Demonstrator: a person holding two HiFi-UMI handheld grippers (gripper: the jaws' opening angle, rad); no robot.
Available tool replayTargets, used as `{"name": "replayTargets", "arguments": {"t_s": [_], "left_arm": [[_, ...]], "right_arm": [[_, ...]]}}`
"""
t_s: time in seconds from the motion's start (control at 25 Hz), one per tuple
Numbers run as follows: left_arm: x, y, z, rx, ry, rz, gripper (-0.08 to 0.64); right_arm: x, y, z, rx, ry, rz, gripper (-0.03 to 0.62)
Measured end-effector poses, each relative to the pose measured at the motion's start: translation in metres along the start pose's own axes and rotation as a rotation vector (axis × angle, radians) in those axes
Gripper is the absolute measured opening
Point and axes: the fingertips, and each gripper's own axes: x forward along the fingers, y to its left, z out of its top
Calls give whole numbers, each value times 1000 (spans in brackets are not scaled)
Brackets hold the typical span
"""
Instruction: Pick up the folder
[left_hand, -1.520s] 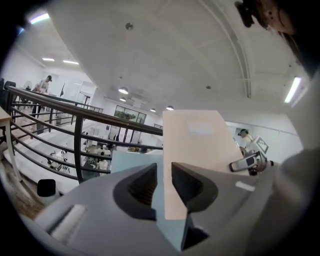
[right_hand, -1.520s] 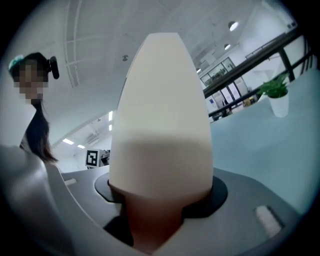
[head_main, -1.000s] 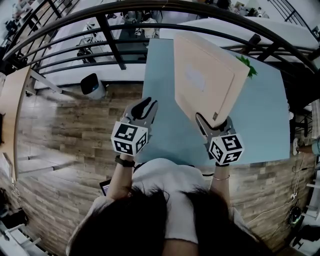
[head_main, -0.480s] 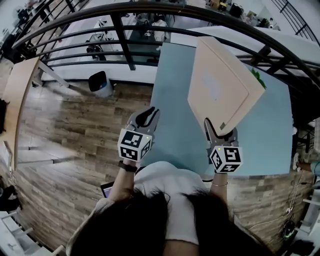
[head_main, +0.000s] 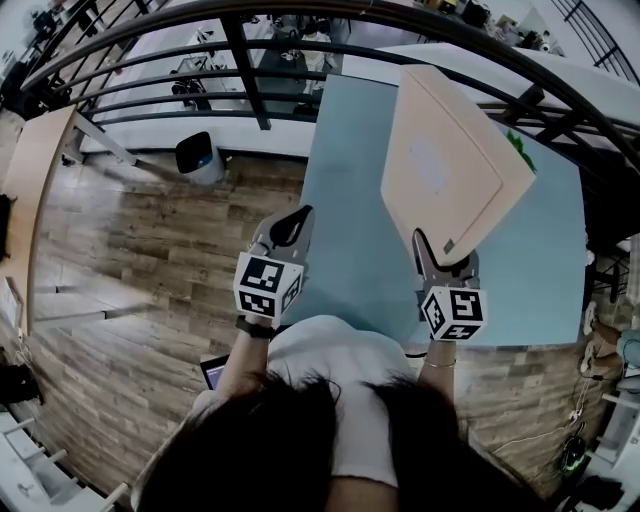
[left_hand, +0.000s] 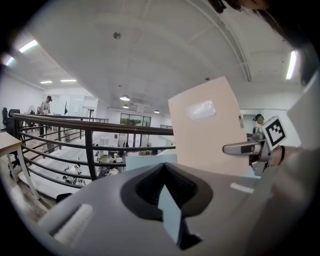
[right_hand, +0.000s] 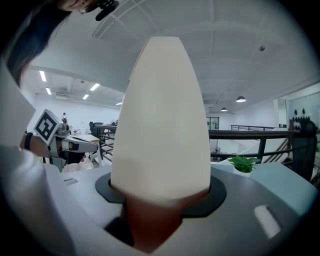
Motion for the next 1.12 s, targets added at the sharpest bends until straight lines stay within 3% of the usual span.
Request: {"name": "replayTargets", "arguments": {"t_s": [1.12], "left_arm": [[7,4,14,23,-19,5,57]], "right_arm": [[3,-9,1,16,0,-18,265]]}}
